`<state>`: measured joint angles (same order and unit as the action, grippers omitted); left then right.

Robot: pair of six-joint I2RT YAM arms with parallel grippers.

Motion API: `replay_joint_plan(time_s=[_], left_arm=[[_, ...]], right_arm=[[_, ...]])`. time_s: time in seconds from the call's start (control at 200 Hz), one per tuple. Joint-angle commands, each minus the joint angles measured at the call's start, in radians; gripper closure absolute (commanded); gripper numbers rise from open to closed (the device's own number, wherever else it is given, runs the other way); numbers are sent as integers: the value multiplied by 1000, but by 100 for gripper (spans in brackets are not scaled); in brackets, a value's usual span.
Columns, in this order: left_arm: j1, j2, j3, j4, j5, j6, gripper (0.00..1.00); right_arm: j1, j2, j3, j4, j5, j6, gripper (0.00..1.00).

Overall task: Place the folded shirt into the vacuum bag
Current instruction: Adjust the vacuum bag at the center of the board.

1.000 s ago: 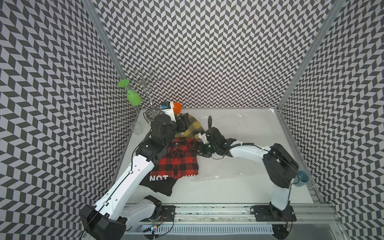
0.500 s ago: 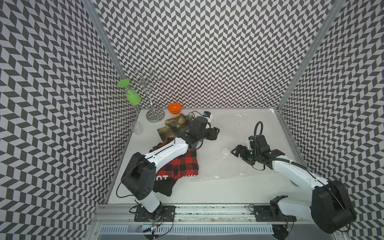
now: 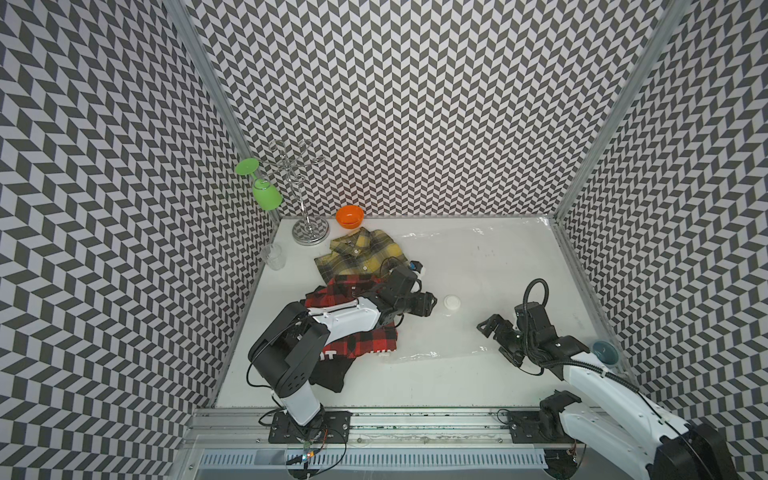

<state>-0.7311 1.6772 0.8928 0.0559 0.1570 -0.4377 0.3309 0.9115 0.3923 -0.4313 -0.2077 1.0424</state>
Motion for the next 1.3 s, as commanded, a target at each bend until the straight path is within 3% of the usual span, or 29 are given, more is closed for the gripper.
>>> replay_joint_plan(time_s=[0.0,0.275,0.466,0.546,0.736,0.971,1.072,1.157,1.292], left_arm=[[-16,-31,-38,84,32,-33,33],[-45,-8,-91,94,28,-38,33],[-45,3,-106,102,22,-43,33],[-46,20,-95,101,22,-42,33],[-47,56,-51,80,16,-43,33],[-47,83,-52,73,10,-41,33],[-48,102,-68,81,25,-45,33],[-48,120,-82,100,71,-47,33],[-47,152,-87,129,163,-50,33]], right_arm=[[-42,-3,-28,54,91,123,3],[-82,16,-63,54,69,139,4],[-95,-5,11,-53,46,114,4],[-95,-19,42,-123,24,21,2],[-96,-80,-33,-191,-8,98,0],[-110,-54,-99,-8,10,145,0],[-127,-39,-160,172,18,187,3],[-129,-57,-227,377,16,184,7],[-127,-83,-207,523,96,153,9]])
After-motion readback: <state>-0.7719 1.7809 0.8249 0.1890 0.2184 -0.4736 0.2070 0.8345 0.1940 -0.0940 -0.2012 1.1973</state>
